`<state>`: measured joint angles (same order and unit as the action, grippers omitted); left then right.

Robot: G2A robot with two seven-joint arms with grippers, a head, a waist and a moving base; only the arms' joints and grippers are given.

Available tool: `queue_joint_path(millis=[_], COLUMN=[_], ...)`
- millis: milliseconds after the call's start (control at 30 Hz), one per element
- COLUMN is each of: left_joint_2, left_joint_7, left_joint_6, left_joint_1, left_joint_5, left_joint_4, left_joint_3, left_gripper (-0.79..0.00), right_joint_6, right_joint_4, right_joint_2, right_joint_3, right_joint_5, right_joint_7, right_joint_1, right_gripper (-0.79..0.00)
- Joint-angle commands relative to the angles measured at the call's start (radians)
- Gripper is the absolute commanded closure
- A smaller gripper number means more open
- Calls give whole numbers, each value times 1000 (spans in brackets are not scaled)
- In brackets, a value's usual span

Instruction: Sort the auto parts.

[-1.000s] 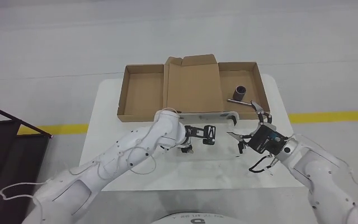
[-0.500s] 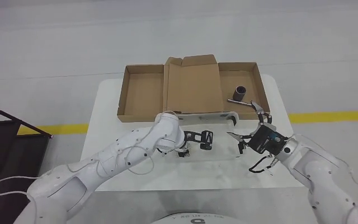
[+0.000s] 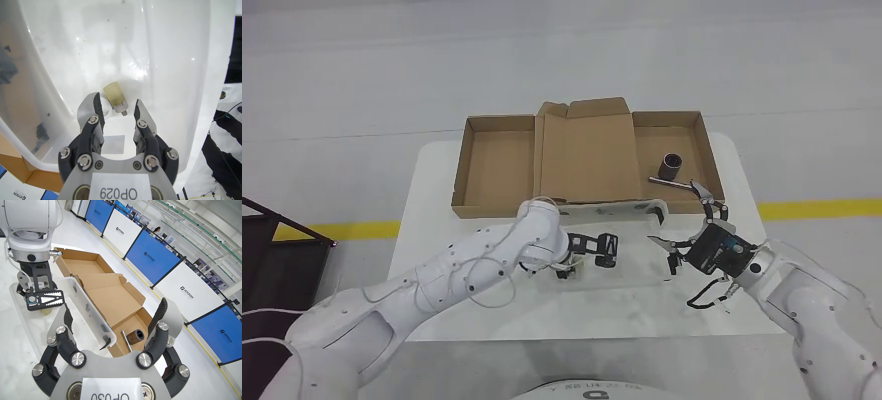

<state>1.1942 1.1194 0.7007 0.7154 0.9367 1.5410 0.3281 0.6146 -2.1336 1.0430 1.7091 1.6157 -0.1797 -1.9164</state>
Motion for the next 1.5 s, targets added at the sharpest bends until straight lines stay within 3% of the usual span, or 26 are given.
queue_joint_path(millis=[0, 233, 633, 1033, 1167, 1200, 1267, 1300, 1467], left_joint_2=[3, 19, 44, 80, 93, 97, 103, 105, 113], left_joint_7=[-2, -17, -43, -74, -81, -82, -88, -90, -99], left_joint_6=[0, 15, 43, 74, 81, 82, 87, 90, 98], left_joint_1=[-3, -10, -32, -66, -76, -78, -81, -84, -94], left_joint_5=[10, 36, 44, 23, 18, 16, 14, 15, 15], left_joint_4=[-5, -31, -68, -144, -175, -182, -192, -197, -210], left_joint_3=[-1, -15, -28, -65, -77, -80, -87, -89, -92], left_gripper=[-326, -305, -351, -314, -268, -222, -43, 0, 0], right_joint_6=[0, 0, 0, 0, 0, 0, 0, 0, 0], right_joint_4=[0, 0, 0, 0, 0, 0, 0, 0, 0], right_joint_2=[0, 0, 0, 0, 0, 0, 0, 0, 0], right_joint_3=[0, 0, 0, 0, 0, 0, 0, 0, 0], right_joint_5=[0, 0, 0, 0, 0, 0, 0, 0, 0], right_joint_7=[0, 0, 0, 0, 0, 0, 0, 0, 0], right_joint_1=[0, 0, 0, 0, 0, 0, 0, 0, 0], right_gripper=[-785, -785, -785, -785, -785, -785, -785, -785, -785])
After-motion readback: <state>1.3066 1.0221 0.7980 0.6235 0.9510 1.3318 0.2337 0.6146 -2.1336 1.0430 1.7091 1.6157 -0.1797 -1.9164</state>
